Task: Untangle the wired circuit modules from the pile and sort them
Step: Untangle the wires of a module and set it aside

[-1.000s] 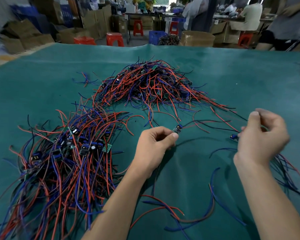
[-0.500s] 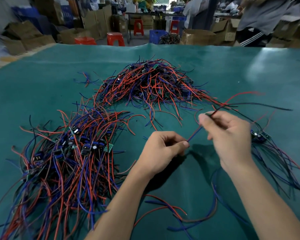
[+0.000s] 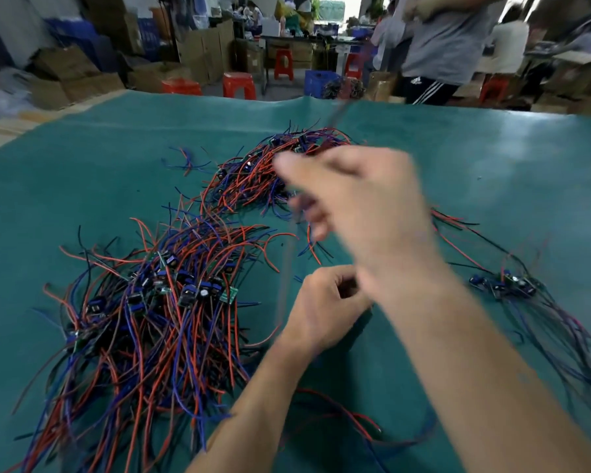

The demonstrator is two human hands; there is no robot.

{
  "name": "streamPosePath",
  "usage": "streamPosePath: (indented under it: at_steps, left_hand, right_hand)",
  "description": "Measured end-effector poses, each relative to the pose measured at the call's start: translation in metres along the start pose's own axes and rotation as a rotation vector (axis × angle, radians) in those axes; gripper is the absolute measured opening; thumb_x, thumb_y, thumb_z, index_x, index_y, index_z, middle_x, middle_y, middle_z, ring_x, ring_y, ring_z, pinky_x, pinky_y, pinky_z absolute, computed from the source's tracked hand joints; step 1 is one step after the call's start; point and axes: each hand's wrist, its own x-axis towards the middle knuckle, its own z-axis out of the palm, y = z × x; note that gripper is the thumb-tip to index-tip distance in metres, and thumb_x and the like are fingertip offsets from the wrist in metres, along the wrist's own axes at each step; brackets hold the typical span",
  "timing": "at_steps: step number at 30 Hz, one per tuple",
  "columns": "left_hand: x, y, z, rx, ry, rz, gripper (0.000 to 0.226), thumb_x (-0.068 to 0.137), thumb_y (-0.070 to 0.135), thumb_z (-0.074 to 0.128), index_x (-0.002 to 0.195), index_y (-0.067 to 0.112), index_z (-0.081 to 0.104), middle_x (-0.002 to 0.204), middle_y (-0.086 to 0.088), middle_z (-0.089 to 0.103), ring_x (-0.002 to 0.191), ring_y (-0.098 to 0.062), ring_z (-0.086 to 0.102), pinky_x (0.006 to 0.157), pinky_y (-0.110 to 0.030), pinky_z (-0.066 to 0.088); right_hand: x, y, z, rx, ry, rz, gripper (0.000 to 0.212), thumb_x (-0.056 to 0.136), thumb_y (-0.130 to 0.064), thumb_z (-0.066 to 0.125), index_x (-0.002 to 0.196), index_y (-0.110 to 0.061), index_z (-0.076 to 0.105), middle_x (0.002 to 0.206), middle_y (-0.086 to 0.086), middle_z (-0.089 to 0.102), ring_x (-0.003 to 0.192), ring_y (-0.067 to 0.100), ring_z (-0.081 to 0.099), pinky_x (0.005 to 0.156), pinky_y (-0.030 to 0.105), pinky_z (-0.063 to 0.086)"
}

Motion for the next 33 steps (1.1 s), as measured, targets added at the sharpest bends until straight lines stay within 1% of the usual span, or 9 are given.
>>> streamPosePath:
  at_steps: [2,4,6,9,14,20,25,29,33]
  left_hand:
    - [0.001,0.001,-0.001,-0.004,-0.002,-0.058,0.027,0.09,0.0,0.065,0.116,-0.005,0.065,0.11,-0.02,0.071,0.093,-0.024,0.063,0.085,-0.023,0.052]
    - [0.001,0.0,-0.002,-0.047,-0.037,-0.07,0.031,0.093,-0.001,0.063,0.123,-0.004,0.059,0.12,-0.025,0.064,0.113,-0.035,0.061,0.101,-0.041,0.049]
    - [0.001,0.002,-0.002,-0.041,-0.009,-0.021,0.024,0.089,0.001,0.065,0.113,0.001,0.066,0.1,-0.01,0.069,0.101,-0.023,0.063,0.091,-0.035,0.051]
    - [0.001,0.004,-0.002,-0.016,0.026,0.015,0.007,0.077,0.017,0.062,0.071,0.014,0.063,0.065,0.001,0.057,0.066,-0.012,0.047,0.063,-0.033,0.044]
    - [0.005,0.002,0.0,-0.063,-0.013,-0.024,0.01,0.084,0.017,0.064,0.09,0.017,0.071,0.066,0.002,0.07,0.058,-0.009,0.059,0.062,-0.025,0.047]
    - [0.005,0.0,0.001,-0.106,0.007,-0.066,0.011,0.087,0.01,0.063,0.088,0.018,0.071,0.065,0.0,0.07,0.056,-0.012,0.063,0.057,-0.023,0.047]
    - [0.006,0.0,0.001,-0.144,0.073,-0.059,0.013,0.088,0.012,0.06,0.087,0.021,0.069,0.073,-0.002,0.072,0.058,-0.013,0.06,0.06,-0.027,0.05]
    - [0.006,0.004,0.001,-0.277,0.148,-0.113,0.018,0.1,0.02,0.051,0.09,0.017,0.065,0.078,-0.002,0.07,0.055,-0.013,0.057,0.049,-0.027,0.047]
    - [0.006,0.006,-0.004,-0.253,0.173,-0.124,0.031,0.102,0.028,0.053,0.088,0.005,0.068,0.069,0.005,0.066,0.063,-0.01,0.057,0.064,-0.03,0.049]
  right_hand:
    - [0.006,-0.003,0.04,-0.188,-0.202,0.006,0.054,0.081,-0.059,0.075,0.071,-0.006,0.074,0.062,0.01,0.071,0.06,0.027,0.07,0.06,0.048,0.06]
    - [0.017,0.005,0.063,-0.409,-0.342,0.027,0.066,0.083,-0.069,0.067,0.076,-0.004,0.073,0.068,0.011,0.072,0.069,0.028,0.072,0.069,0.046,0.061]
    - [0.035,0.023,0.067,-0.6,-0.348,0.044,0.057,0.085,-0.067,0.063,0.08,-0.011,0.074,0.081,0.009,0.073,0.083,0.031,0.07,0.08,0.039,0.059]
    - [0.068,0.061,0.046,-0.806,-0.279,0.115,0.031,0.084,-0.044,0.066,0.096,-0.016,0.074,0.106,0.009,0.073,0.101,0.034,0.067,0.091,0.041,0.056]
    - [0.088,0.121,-0.007,-1.077,-0.166,0.346,0.038,0.086,-0.025,0.063,0.123,-0.017,0.067,0.135,0.017,0.058,0.127,0.04,0.052,0.103,0.044,0.05]
    - [0.091,0.143,-0.041,-0.915,0.055,0.309,0.025,0.083,-0.004,0.063,0.094,-0.019,0.079,0.109,0.02,0.072,0.105,0.04,0.066,0.093,0.04,0.056]
    - [0.06,0.128,-0.075,-0.639,0.086,0.3,0.027,0.074,-0.006,0.069,0.063,-0.03,0.077,0.061,-0.001,0.073,0.07,0.02,0.074,0.077,0.03,0.06]
    - [-0.004,0.108,-0.078,-0.567,-0.024,0.109,0.026,0.073,-0.011,0.073,0.063,-0.035,0.076,0.054,-0.017,0.067,0.047,0.002,0.062,0.055,0.015,0.048]
    - [-0.05,0.099,-0.051,-0.518,-0.172,-0.109,0.009,0.064,-0.019,0.063,0.059,-0.02,0.069,0.055,-0.008,0.06,0.054,0.012,0.055,0.056,0.022,0.041]
